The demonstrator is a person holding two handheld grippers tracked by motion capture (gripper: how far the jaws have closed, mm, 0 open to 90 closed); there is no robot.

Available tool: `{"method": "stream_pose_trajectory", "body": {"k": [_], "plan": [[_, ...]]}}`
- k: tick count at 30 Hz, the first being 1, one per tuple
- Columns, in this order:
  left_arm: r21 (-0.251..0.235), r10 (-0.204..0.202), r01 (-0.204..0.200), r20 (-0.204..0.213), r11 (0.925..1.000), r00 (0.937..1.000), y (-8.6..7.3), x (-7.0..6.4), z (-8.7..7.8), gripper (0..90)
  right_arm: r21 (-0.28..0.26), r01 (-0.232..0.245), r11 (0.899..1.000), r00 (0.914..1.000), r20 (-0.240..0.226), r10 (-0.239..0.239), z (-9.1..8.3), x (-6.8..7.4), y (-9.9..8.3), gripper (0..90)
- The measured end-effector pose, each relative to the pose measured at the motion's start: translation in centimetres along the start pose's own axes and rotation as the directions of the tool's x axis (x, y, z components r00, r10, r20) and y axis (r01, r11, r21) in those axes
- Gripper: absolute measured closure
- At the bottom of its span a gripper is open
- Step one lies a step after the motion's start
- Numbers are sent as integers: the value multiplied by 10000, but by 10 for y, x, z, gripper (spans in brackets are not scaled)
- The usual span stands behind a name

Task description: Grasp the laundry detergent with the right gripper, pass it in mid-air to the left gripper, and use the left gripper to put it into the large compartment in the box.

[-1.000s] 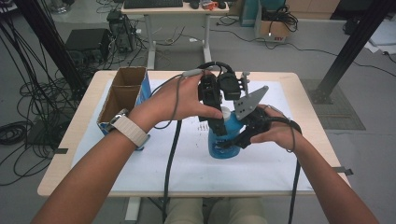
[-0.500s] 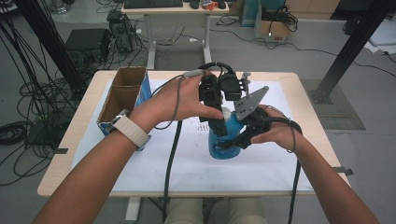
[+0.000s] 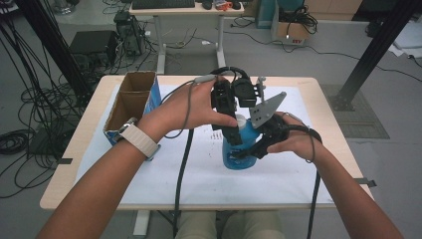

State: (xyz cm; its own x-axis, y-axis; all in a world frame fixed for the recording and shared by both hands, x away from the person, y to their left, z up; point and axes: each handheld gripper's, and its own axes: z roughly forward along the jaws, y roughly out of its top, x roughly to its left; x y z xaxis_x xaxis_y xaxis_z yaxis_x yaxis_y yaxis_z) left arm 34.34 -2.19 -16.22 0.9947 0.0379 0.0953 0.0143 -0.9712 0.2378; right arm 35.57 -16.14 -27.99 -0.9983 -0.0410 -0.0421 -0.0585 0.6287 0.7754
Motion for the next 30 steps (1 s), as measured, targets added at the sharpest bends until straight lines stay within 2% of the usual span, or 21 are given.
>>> {"method": "stream_pose_trajectory", "body": {"k": [4, 5, 19, 30], "plan": [[1, -76, 76, 12, 10000, 10000, -1, 0, 0, 79, -15, -13, 10000, 10000, 0, 13, 0, 0, 0, 432], [6, -83, 83, 11, 10000, 10000, -1, 0, 0, 79, 22, -204, 9998, 9998, -78, 204, -1, 1, 0, 432], [63, 19, -19, 6, 10000, 10000, 2, -1, 1, 79, -168, -236, 9996, 9997, 30, 236, -1, 1, -1, 432], [77, 45, -45, -3, 10000, 10000, 2, -2, 1, 79, -99, -274, 9996, 9996, -25, 274, -2, 2, -1, 432]]}}
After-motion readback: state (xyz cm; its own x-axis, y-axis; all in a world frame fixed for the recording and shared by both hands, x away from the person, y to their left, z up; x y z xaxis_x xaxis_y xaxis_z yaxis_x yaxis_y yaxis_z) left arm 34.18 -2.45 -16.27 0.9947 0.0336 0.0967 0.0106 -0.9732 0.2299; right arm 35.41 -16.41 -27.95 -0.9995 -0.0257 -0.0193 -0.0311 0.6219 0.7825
